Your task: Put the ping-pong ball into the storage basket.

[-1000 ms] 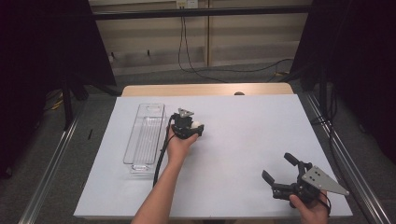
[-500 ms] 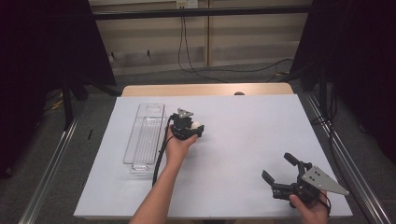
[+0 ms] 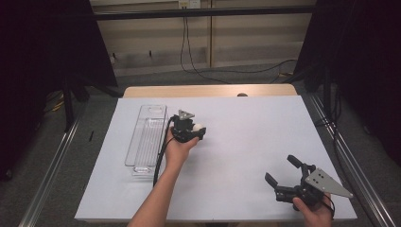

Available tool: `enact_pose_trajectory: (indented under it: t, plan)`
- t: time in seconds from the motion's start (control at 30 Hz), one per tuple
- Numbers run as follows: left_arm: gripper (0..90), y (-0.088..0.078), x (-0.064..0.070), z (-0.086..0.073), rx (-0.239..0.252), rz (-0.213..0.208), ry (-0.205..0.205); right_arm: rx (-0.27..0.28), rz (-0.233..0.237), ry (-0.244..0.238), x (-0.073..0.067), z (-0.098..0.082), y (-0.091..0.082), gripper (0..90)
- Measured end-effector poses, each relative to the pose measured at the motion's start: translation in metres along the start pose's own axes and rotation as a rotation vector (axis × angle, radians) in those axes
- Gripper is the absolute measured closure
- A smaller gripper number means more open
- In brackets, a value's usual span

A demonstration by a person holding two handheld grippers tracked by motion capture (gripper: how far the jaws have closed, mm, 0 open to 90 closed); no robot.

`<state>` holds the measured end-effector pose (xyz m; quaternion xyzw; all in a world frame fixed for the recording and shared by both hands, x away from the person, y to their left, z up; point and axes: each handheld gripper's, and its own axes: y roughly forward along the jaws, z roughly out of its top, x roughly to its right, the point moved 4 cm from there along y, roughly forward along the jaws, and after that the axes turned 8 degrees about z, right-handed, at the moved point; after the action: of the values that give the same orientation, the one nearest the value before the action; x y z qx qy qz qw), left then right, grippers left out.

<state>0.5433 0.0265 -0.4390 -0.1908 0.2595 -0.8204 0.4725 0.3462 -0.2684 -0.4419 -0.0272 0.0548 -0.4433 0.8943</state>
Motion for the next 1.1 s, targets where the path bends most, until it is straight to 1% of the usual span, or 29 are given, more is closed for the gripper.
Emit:
enact_pose_trajectory:
  t: [0.03, 0.07, 0.1, 0.13, 0.17, 0.2, 0.23, 0.27, 0.33, 0.37, 0.4, 0.43, 0.47, 0.5, 0.53, 0.57, 0.67, 0.73, 0.77, 0.8, 0.83, 0.9, 0.93, 0.97, 1.0, 1.03, 1.1]
  plan:
    - [51.2, -0.002, 0.0, 0.0, -0.007, -0.003, 0.021, -0.001, 0.001, -0.001, 0.0, 0.0, 0.0, 0.7]
    - [51.2, -0.002, 0.0, 0.0, -0.007, -0.003, 0.021, -0.001, 0.001, -0.001, 0.0, 0.0, 0.0, 0.7]
    - [51.2, -0.003, 0.001, 0.001, 0.004, -0.005, 0.004, -0.002, 0.002, 0.0, 0.0, 0.0, 0.0, 0.7]
    - [51.2, -0.004, 0.001, 0.001, 0.005, -0.005, 0.004, -0.002, 0.001, 0.0, 0.0, 0.0, 0.0, 0.7]
    - [51.2, -0.005, 0.0, 0.001, -0.004, -0.008, 0.024, -0.001, 0.0, 0.0, 0.0, 0.0, 0.0, 0.7]
    - [51.2, -0.006, 0.0, 0.001, -0.005, -0.009, 0.023, 0.001, 0.002, 0.002, 0.0, 0.0, 0.0, 0.7]
    - [51.2, -0.006, 0.001, 0.002, 0.008, -0.007, -0.004, -0.003, 0.002, -0.002, 0.0, 0.0, 0.0, 0.7]
    - [51.2, -0.008, -0.001, 0.001, -0.007, -0.004, 0.025, -0.004, 0.004, -0.001, 0.0, 0.0, 0.0, 0.7]
    - [51.2, -0.009, -0.001, 0.001, -0.009, -0.003, 0.024, -0.005, 0.004, -0.002, 0.0, 0.0, 0.0, 0.7]
    - [51.2, -0.01, -0.001, 0.001, -0.005, -0.009, 0.015, -0.002, 0.002, -0.001, 0.0, 0.0, 0.0, 0.7]
    - [51.2, -0.01, -0.001, 0.001, -0.005, -0.009, 0.015, -0.002, 0.001, -0.001, 0.0, 0.0, 0.0, 0.7]
    - [51.2, -0.01, -0.001, 0.002, 0.002, -0.003, -0.001, -0.002, 0.001, -0.001, 0.0, 0.0, 0.0, 0.7]
    - [51.2, -0.012, -0.002, 0.001, -0.012, -0.007, 0.035, -0.001, -0.001, 0.003, 0.0, 0.0, 0.0, 0.7]
    - [51.2, -0.013, -0.002, 0.002, -0.007, -0.006, 0.027, 0.0, -0.001, 0.002, 0.0, 0.0, 0.0, 0.7]
    - [51.2, -0.013, -0.002, 0.002, -0.009, -0.015, 0.033, 0.0, -0.001, 0.001, 0.0, 0.0, 0.0, 0.7]
    - [51.2, -0.013, -0.001, 0.002, -0.003, -0.011, 0.019, 0.001, -0.001, 0.001, 0.0, 0.0, 0.0, 0.7]
    - [51.2, -0.015, -0.002, 0.002, -0.012, -0.011, 0.029, 0.001, -0.001, 0.002, 0.0, 0.0, 0.0, 0.7]
    - [51.2, -0.016, -0.002, 0.002, -0.012, -0.013, 0.026, 0.0, -0.001, 0.001, 0.0, 0.0, 0.0, 0.7]
    - [51.2, -0.016, 0.0, 0.002, -0.001, -0.024, 0.013, 0.001, 0.0, 0.001, 0.0, 0.0, 0.0, 0.7]
    - [51.2, -0.016, 0.0, 0.002, -0.001, -0.024, 0.013, 0.001, 0.0, 0.001, 0.0, 0.0, 0.0, 0.7]
    - [51.2, -0.017, -0.002, 0.002, -0.01, -0.026, 0.031, 0.003, 0.001, 0.002, 0.0, 0.0, 0.0, 0.7]
    - [51.2, -0.019, -0.002, 0.002, -0.009, -0.028, 0.033, -0.002, 0.003, -0.002, 0.0, 0.0, 0.0, 0.7]
    - [51.2, -0.02, -0.002, 0.003, 0.002, -0.028, 0.02, -0.001, 0.002, 0.0, 0.0, 0.0, 0.0, 0.7]
    - [51.2, -0.02, -0.002, 0.003, 0.002, -0.028, 0.02, -0.001, 0.002, 0.0, 0.0, 0.0, 0.0, 0.7]
    - [51.2, -0.021, -0.004, 0.003, -0.012, -0.022, 0.041, 0.001, 0.001, 0.002, 0.0, 0.0, 0.0, 0.7]
    - [51.2, -0.021, -0.003, 0.003, 0.003, -0.022, 0.024, 0.001, 0.001, 0.002, 0.0, 0.0, 0.0, 0.7]
    - [51.2, -0.024, -0.006, 0.002, -0.011, -0.024, 0.04, -0.001, 0.005, 0.0, 0.0, 0.0, 0.0, 0.7]
